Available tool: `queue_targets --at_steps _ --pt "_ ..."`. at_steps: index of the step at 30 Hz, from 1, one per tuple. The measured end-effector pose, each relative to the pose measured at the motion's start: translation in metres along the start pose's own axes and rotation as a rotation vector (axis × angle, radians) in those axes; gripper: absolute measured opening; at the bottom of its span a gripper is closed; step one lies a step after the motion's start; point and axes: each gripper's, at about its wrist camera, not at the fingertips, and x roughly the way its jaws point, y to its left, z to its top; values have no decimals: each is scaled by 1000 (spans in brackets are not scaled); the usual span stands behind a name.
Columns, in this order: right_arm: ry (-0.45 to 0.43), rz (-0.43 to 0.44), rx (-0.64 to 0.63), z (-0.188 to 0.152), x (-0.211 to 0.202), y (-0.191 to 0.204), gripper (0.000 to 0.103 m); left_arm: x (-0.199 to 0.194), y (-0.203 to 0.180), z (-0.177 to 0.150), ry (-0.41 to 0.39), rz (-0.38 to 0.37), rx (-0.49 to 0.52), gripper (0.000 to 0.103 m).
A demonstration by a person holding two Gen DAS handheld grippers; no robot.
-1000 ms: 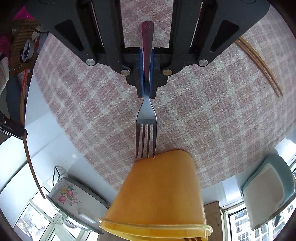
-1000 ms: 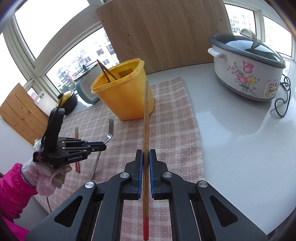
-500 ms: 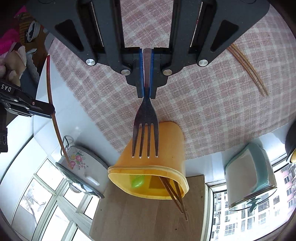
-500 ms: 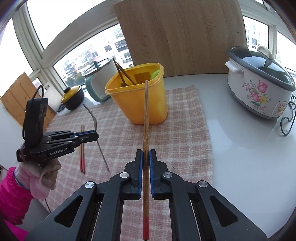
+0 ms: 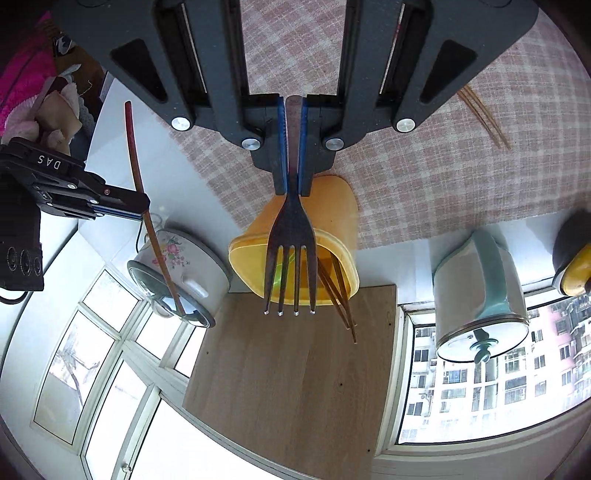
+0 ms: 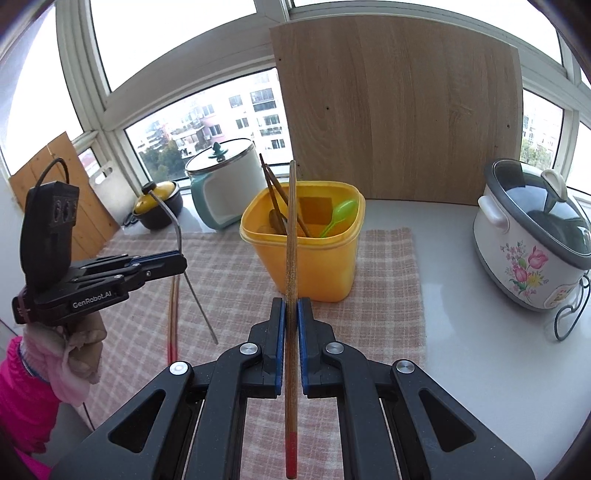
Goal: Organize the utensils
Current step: 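Carry the fork and chopstick over the yellow holder with both tools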
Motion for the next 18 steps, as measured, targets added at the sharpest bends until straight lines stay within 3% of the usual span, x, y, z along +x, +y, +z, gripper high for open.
queue_targets --at_steps 18 --pt "-123 -14 -62 104 27 -4 5 4 -17 99 -126 37 78 3"
